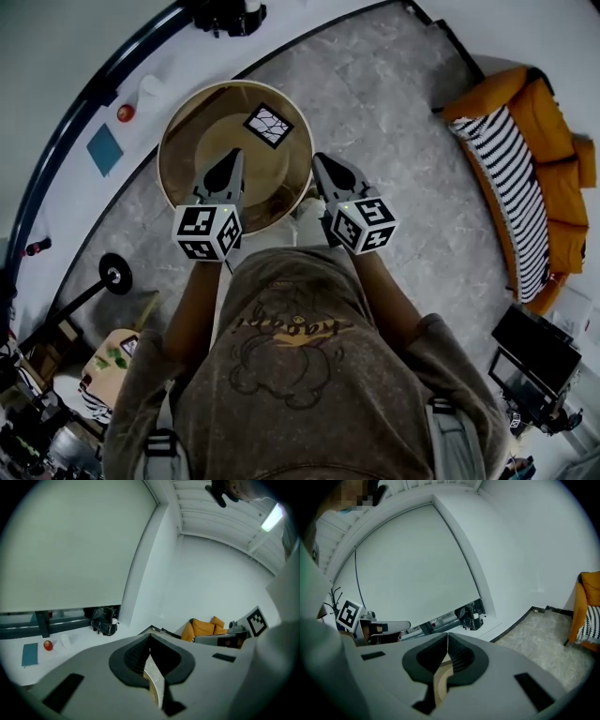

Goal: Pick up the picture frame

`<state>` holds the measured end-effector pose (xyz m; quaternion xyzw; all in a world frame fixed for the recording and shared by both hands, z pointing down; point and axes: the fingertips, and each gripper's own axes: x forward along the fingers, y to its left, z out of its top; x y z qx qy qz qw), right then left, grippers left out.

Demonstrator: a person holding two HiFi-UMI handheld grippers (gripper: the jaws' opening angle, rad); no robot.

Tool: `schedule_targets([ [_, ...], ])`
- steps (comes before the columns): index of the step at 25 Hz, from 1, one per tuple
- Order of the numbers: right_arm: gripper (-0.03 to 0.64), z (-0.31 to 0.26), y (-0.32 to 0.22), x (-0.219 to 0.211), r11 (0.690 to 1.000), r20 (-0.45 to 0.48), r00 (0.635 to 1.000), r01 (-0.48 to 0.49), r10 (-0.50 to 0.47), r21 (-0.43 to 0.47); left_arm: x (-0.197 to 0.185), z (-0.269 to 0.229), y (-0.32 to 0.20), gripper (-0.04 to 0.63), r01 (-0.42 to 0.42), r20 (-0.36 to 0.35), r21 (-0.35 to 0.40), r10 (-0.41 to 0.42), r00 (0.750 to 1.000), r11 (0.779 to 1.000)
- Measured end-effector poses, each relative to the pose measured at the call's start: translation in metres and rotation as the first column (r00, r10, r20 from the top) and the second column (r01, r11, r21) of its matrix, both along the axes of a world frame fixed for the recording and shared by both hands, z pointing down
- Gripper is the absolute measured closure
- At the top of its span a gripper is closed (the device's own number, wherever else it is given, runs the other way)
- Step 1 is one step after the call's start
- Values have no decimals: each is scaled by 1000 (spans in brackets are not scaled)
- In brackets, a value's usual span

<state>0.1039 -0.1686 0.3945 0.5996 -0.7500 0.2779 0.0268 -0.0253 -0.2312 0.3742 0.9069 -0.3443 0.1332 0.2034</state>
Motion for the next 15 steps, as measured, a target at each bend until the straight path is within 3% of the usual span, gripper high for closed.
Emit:
schedule_targets([
  [15,597,12,-52,16,998,4,998,63,-63,-13,12,9,-43,577,74,19,-8,-74,997,997],
])
